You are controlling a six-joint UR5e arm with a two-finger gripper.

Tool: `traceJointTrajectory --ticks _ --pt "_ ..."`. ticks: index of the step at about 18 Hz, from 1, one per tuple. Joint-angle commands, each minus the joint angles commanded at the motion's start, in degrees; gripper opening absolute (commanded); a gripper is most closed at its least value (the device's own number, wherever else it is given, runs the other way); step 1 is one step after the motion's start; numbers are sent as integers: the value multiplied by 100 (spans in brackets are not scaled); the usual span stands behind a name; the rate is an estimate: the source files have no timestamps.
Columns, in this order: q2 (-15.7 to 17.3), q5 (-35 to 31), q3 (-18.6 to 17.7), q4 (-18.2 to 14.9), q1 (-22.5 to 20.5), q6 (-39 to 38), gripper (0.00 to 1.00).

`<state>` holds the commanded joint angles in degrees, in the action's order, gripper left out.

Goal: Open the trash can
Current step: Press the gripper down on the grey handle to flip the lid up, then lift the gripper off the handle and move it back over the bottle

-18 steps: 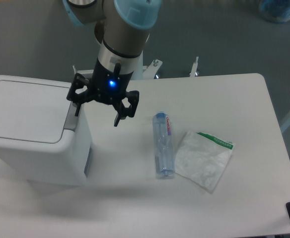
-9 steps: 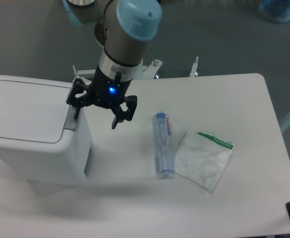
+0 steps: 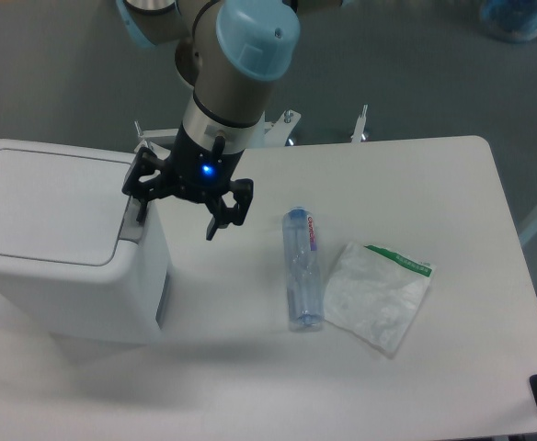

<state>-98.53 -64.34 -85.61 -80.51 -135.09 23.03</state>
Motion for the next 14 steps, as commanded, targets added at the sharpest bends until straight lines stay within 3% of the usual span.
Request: traceJointTrajectory --ticks 14 --pt "-18 9 61 0 0 -97 100"
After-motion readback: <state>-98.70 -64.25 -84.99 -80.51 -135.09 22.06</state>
